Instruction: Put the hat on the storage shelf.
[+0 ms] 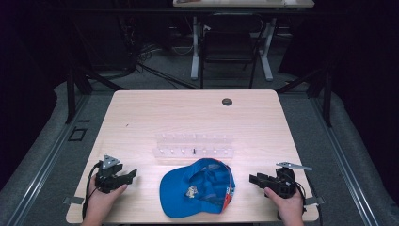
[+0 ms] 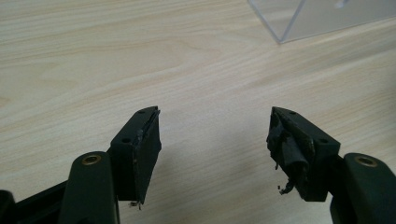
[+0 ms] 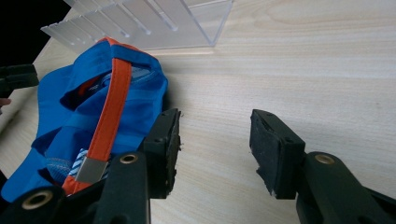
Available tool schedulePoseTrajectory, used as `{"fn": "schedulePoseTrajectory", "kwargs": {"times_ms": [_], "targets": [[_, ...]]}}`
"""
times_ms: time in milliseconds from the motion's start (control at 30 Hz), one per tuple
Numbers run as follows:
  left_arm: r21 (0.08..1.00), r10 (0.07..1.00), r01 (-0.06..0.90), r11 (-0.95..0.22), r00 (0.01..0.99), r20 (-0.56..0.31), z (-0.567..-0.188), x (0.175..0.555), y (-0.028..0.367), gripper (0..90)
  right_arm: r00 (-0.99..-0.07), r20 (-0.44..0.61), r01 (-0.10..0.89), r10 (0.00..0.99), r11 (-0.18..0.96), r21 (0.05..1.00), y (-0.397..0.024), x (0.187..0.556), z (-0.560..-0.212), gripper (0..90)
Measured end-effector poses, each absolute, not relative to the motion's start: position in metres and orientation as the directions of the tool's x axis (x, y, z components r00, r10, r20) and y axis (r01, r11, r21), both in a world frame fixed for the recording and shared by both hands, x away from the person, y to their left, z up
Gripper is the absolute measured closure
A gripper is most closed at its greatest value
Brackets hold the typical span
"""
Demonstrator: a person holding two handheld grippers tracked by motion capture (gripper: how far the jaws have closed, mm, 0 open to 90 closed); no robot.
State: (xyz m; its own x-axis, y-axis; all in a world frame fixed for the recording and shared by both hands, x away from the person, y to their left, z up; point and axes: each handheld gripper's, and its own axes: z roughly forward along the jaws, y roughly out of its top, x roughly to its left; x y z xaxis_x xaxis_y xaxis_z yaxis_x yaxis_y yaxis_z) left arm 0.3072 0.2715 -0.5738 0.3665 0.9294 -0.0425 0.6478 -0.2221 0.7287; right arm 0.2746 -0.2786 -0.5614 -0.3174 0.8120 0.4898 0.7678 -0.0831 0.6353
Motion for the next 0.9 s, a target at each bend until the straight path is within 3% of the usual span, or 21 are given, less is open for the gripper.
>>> {"fn": "schedulePoseTrajectory", "kwargs": {"times_ms": [233,500,700,900], "targets": [[0.748,0.933,0.64,-0.178,0.351,-0.078,-0.571,0.307,0.275,35.1,-0.328,0.499,0.773,0.802,-0.075,0.63,-0.274,0.275,-0.562,52.6],[0.732,0.928,0.654,-0.192,0.365,-0.082,-0.571,0.305,0.275,45.9,-0.341,0.543,0.774,0.768,-0.099,0.625,-0.265,0.279,-0.559,52.0],[0.707,0.922,0.677,-0.203,0.375,-0.095,-0.57,0.306,0.275,45.9,-0.358,0.54,0.773,0.762,-0.082,0.629,-0.259,0.284,-0.549,53.1],[0.707,0.922,0.675,-0.21,0.378,-0.087,-0.571,0.307,0.274,45.5,-0.385,0.61,0.811,0.692,-0.062,0.582,-0.248,0.291,-0.535,52.4]]}}
